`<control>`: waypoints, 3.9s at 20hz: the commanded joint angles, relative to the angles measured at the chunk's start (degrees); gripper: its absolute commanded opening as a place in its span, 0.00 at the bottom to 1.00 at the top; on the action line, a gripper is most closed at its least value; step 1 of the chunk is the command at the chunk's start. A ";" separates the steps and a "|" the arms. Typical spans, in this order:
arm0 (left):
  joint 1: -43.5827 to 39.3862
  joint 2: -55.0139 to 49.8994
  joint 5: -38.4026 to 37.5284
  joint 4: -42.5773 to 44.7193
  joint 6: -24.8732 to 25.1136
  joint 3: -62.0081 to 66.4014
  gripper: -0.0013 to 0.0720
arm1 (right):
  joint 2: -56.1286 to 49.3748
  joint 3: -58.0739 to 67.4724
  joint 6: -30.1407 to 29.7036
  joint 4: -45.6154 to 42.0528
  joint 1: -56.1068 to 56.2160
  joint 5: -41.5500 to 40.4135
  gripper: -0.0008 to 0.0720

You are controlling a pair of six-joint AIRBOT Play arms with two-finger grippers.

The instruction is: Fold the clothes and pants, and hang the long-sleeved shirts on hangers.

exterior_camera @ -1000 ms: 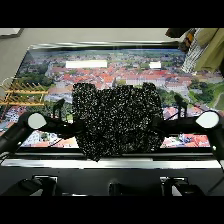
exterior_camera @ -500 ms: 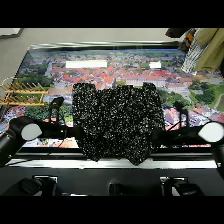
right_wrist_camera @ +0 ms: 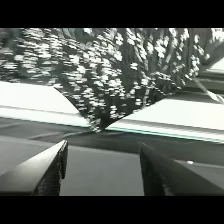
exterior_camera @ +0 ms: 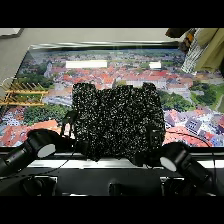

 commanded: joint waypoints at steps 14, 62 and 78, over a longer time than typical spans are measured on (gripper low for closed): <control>-3.54 -0.98 2.54 0.15 1.11 -1.86 0.85 | -10.51 -1.42 9.94 -5.64 5.75 -5.46 0.06; -12.74 3.98 -13.97 -10.62 -4.57 10.82 0.06 | -5.29 22.34 12.13 -6.51 12.57 21.86 0.06; 13.07 -20.70 11.02 -24.22 11.32 10.88 0.08 | -27.71 22.38 -6.03 2.89 -20.13 -8.70 0.06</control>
